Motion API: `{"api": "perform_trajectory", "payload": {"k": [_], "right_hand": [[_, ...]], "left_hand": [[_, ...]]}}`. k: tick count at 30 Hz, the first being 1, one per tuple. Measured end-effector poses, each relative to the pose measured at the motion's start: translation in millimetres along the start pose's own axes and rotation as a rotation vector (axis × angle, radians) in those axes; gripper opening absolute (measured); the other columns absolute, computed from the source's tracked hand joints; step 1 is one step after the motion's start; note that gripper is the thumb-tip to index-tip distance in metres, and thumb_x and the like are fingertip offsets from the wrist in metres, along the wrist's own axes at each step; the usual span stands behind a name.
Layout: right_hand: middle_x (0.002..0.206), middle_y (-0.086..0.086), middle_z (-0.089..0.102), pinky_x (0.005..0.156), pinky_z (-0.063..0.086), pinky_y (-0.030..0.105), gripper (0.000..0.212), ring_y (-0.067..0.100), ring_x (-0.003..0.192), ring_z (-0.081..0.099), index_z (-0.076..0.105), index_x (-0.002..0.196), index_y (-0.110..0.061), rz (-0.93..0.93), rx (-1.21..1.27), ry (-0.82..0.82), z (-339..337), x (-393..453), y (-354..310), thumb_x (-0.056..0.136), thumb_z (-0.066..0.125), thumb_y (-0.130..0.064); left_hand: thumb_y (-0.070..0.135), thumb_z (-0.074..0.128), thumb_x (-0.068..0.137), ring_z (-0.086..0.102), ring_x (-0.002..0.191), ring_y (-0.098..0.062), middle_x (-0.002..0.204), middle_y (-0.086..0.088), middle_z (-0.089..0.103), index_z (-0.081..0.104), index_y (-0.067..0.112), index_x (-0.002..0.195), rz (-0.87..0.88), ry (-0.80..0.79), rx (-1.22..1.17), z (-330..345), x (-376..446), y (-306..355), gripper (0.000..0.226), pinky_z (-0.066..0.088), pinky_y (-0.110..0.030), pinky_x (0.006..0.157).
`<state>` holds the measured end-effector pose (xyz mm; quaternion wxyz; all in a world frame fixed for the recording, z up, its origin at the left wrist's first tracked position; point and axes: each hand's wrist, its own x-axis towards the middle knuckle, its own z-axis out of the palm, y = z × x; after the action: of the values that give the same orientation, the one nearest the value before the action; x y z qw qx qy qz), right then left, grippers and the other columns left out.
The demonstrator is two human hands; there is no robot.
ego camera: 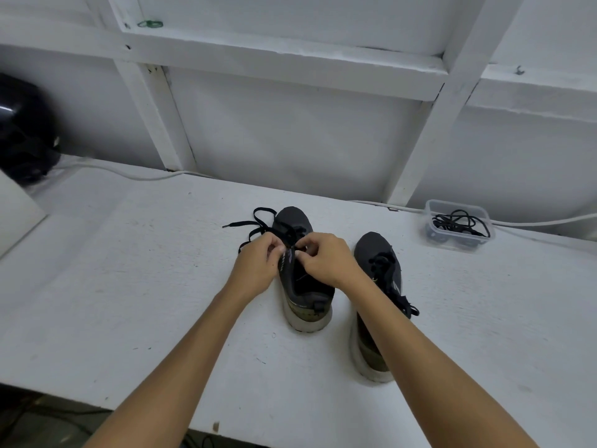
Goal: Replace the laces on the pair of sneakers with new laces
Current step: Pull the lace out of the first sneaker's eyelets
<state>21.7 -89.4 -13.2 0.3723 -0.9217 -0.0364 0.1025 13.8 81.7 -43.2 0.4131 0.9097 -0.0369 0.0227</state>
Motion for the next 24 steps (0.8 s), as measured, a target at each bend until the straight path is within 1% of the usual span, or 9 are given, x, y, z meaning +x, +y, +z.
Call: {"api": "perform_trajectory", "payload": {"k": [2, 5, 7, 9, 12, 15, 17, 20, 24], "right_hand": [[0.097, -0.007, 0.067, 0.076, 0.047, 0.022, 0.03, 0.013, 0.093, 0.063, 0.065, 0.118, -0.028, 0.054, 0.05, -0.02, -14, -4, 3, 0.09, 0.073, -0.038], [0.096, -0.006, 0.07, 0.075, 0.054, 0.024, 0.024, 0.012, 0.089, 0.067, 0.066, 0.106, -0.027, 0.122, 0.036, -0.048, -27, -10, 9, 0.089, 0.073, -0.042], [0.096, -0.002, 0.073, 0.081, 0.061, 0.034, 0.017, 0.016, 0.084, 0.071, 0.071, 0.098, -0.021, 0.139, 0.08, -0.016, -26, -11, 10, 0.093, 0.069, -0.037], [0.095, 0.002, 0.073, 0.077, 0.064, 0.037, 0.014, 0.019, 0.08, 0.073, 0.072, 0.095, -0.016, 0.173, 0.174, -0.012, -21, -13, 8, 0.095, 0.068, -0.03], [0.094, 0.011, 0.074, 0.072, 0.064, 0.036, 0.02, 0.021, 0.085, 0.075, 0.072, 0.096, -0.009, 0.245, 0.437, -0.135, -17, -17, 1, 0.097, 0.068, -0.029], [0.096, 0.01, 0.074, 0.069, 0.062, 0.031, 0.026, 0.021, 0.088, 0.075, 0.072, 0.099, -0.008, 0.286, 0.564, -0.23, -18, -20, 3, 0.103, 0.058, -0.029], [0.095, 0.009, 0.075, 0.071, 0.063, 0.033, 0.021, 0.018, 0.086, 0.076, 0.073, 0.097, -0.009, 0.279, 0.529, -0.182, -18, -17, 12, 0.102, 0.059, -0.023], [0.091, 0.005, 0.077, 0.075, 0.064, 0.035, 0.012, 0.015, 0.088, 0.075, 0.078, 0.092, -0.013, 0.241, 0.373, -0.151, -18, -11, 20, 0.095, 0.07, -0.021], [0.09, -0.001, 0.076, 0.069, 0.063, 0.029, 0.012, 0.017, 0.091, 0.072, 0.081, 0.092, -0.017, 0.174, 0.257, -0.121, -13, -6, 12, 0.087, 0.079, -0.028]], "left_hand": [[0.018, 0.052, 0.102, 0.058, 0.08, -0.008, 0.087, 0.008, 0.062, 0.059, 0.018, 0.097, -0.055, 0.08, 0.034, -1, 0, -4, 0.009, 0.047, -0.021, 0.07], [0.016, 0.055, 0.099, 0.057, 0.097, -0.021, 0.099, 0.007, 0.063, 0.063, 0.017, 0.101, -0.121, 0.178, 0.193, -4, -1, -11, 0.008, 0.049, -0.039, 0.075], [0.011, 0.056, 0.097, 0.05, 0.104, -0.019, 0.106, 0.009, 0.058, 0.065, 0.021, 0.104, -0.112, 0.184, 0.254, -5, -5, -8, 0.015, 0.043, -0.035, 0.075], [0.009, 0.054, 0.097, 0.051, 0.099, -0.014, 0.104, 0.012, 0.056, 0.066, 0.023, 0.101, -0.083, 0.164, 0.173, -5, -9, -1, 0.018, 0.04, -0.026, 0.074], [0.02, 0.052, 0.101, 0.057, 0.086, -0.005, 0.1, 0.009, 0.063, 0.068, 0.02, 0.105, -0.183, 0.025, -0.002, -7, -10, 18, 0.017, 0.038, -0.015, 0.069], [0.037, 0.037, 0.105, 0.059, 0.106, -0.017, 0.108, 0.004, 0.066, 0.07, 0.017, 0.113, -0.282, -0.12, -0.006, -10, -11, 32, 0.038, 0.038, -0.027, 0.082], [0.046, 0.037, 0.104, 0.059, 0.108, -0.017, 0.11, 0.005, 0.066, 0.069, 0.02, 0.113, -0.309, -0.196, -0.072, -14, -14, 39, 0.042, 0.044, -0.033, 0.088], [0.05, 0.063, 0.089, 0.061, 0.099, -0.006, 0.106, 0.014, 0.066, 0.065, 0.027, 0.11, -0.183, -0.32, -0.024, -12, -21, 41, 0.031, 0.051, -0.032, 0.091], [0.045, 0.072, 0.081, 0.055, 0.118, -0.014, 0.132, 0.012, 0.055, 0.052, 0.027, 0.134, -0.153, -0.348, 0.113, -4, -22, 32, 0.059, 0.047, -0.035, 0.101]]}}
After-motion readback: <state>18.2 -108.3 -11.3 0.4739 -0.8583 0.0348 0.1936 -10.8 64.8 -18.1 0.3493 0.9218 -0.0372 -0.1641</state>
